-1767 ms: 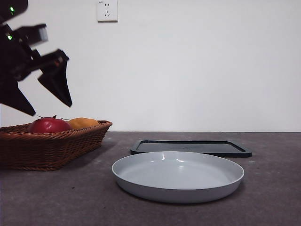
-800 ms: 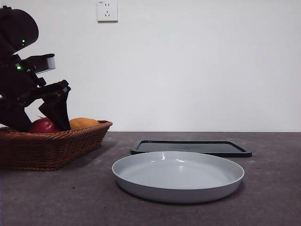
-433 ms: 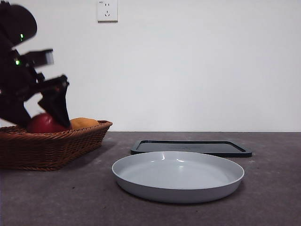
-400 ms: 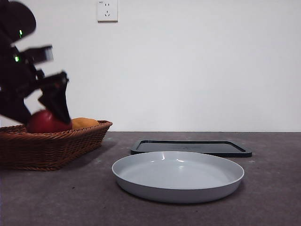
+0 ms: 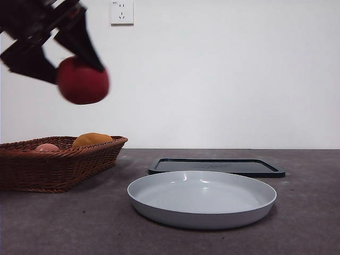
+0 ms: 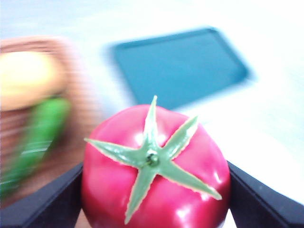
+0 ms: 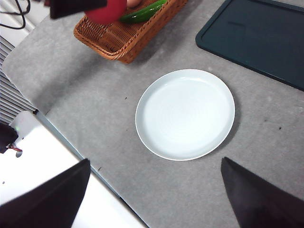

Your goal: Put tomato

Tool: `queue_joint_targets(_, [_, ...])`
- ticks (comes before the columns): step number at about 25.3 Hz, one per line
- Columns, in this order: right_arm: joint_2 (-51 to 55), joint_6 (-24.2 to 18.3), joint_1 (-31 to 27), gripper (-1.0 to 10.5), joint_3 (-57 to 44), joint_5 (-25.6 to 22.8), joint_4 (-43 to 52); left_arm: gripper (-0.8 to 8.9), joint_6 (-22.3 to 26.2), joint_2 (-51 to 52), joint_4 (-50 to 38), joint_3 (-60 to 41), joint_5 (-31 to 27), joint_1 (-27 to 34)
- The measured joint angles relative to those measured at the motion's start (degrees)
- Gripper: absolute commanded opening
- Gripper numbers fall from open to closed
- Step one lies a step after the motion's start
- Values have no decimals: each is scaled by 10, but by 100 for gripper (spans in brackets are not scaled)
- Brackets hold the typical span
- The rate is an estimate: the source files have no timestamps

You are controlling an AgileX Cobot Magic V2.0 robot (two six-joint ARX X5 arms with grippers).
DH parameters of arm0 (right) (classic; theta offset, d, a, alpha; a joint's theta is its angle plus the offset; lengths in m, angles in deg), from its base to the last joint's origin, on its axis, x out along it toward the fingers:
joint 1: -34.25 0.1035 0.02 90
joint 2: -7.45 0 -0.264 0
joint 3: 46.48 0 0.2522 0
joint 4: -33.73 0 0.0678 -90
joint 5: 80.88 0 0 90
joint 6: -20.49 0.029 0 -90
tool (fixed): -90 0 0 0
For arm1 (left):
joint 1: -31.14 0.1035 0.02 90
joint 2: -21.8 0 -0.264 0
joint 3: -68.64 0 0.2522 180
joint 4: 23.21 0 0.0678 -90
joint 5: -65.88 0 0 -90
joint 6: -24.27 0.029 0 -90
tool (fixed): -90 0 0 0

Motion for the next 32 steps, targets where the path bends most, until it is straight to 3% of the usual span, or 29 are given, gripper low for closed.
queue_joint_targets(9, [0, 0, 0, 439, 0, 0, 0, 332, 1, -71, -57, 0, -6, -153])
queue_joint_targets(17, [0, 0, 0, 439, 0, 0, 0, 333, 15, -214, -155, 0, -74, -251])
queue_joint_targets(28, [0, 0, 0, 439, 0, 0, -7, 345, 34, -268, -179, 2, -99, -276])
queue_joint_targets(32, [0, 0, 0, 439, 0, 0, -10, 458, 24, -268, -179, 3, -100, -276])
